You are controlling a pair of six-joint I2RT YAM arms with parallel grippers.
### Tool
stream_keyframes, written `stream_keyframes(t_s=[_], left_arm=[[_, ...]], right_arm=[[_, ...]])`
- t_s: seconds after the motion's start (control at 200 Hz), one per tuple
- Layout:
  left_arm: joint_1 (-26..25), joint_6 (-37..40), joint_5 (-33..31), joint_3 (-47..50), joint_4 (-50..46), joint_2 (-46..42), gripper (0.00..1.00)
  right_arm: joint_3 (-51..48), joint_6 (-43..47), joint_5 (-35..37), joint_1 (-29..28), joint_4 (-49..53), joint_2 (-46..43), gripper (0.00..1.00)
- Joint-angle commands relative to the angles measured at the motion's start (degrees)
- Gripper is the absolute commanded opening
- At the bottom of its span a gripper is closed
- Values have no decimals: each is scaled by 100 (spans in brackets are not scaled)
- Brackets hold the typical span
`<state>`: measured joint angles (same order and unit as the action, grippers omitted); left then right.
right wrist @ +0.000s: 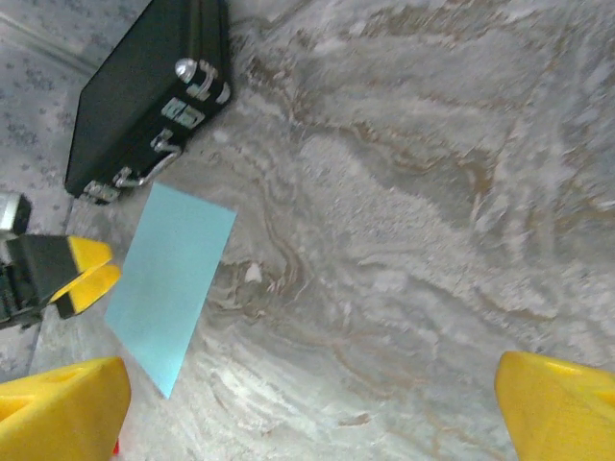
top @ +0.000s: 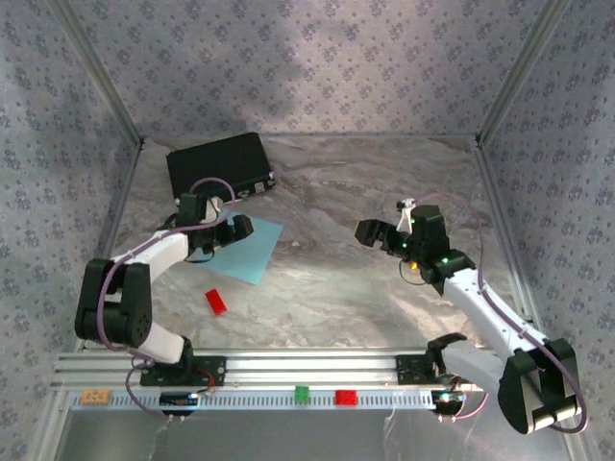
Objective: Fold a paper plane with a square sheet of paper (pick it up from the middle)
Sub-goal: Move the square sheet of paper to the center of the table.
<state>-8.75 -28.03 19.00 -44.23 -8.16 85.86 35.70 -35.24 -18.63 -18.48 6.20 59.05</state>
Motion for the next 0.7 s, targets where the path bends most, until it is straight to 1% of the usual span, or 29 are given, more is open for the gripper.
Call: stream_keyframes(t_s=[0.0,0.075,0.17,0.27,0.365,0.49,0.54,0.6,0.695], left_arm=[[-100,-44,-85,-209,-343,104,100],[-204,-78,-104,-209,-390,226,100],[-368,-317,-178,-192,-401,370,100],[-680,-556,-341,-105,-326,423,100],[-988,-869,-587,14,-294,389,100],[-1388,-1749,-755,375,73,197,100],[-1601,-2215,-950,527,170,86,100],[-1919,-2688,-1086,686,413,-44,100],[-2459,-3300,-1511,711,456,-221,100]], right_arm=[[-129,-258,210,-203,40,65,99],[-167,-290,344,-325,72,111,99],[-227,-346,441,-408,121,127,99],[-303,-495,744,-472,178,100,99],[-312,-505,849,-482,293,91,99],[-117,-657,1292,-490,901,39,99],[-76,-764,1421,-481,1052,-26,99],[-66,-845,1430,-451,1232,-111,99],[-201,-811,1186,-397,1056,-256,99]])
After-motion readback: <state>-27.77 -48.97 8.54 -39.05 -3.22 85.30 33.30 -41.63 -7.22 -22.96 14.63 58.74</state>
